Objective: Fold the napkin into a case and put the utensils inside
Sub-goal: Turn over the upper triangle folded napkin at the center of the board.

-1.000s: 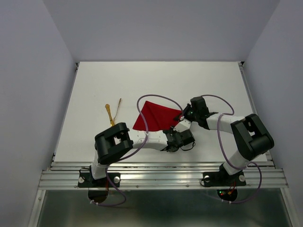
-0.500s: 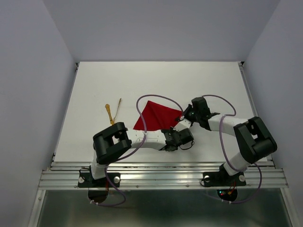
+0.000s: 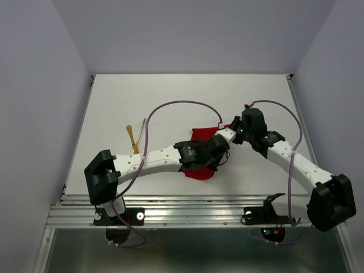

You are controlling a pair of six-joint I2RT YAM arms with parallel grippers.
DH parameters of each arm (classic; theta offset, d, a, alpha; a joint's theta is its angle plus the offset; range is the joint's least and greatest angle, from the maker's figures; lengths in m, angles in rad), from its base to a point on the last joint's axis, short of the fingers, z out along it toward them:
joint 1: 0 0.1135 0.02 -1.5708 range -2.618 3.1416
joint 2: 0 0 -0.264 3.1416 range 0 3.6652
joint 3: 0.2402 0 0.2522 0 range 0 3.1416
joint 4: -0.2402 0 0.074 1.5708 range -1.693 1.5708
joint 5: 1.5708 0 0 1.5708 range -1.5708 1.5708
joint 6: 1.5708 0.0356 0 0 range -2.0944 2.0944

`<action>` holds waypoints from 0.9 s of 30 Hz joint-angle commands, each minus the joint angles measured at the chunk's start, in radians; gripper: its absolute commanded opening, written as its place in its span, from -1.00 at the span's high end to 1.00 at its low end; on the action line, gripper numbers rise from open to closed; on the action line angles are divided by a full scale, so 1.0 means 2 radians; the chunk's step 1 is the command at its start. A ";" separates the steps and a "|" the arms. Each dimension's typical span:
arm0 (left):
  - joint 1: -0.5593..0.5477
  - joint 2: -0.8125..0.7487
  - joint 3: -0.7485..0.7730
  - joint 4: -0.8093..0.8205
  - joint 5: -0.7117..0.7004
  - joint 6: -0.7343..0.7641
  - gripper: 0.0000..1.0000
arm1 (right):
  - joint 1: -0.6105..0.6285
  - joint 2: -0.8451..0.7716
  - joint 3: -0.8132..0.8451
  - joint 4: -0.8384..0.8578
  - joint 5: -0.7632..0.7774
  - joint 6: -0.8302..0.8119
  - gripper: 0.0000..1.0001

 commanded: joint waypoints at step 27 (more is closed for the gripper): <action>-0.026 0.193 0.408 -0.038 0.273 0.032 1.00 | -0.001 -0.238 0.304 -0.520 0.444 -0.047 0.99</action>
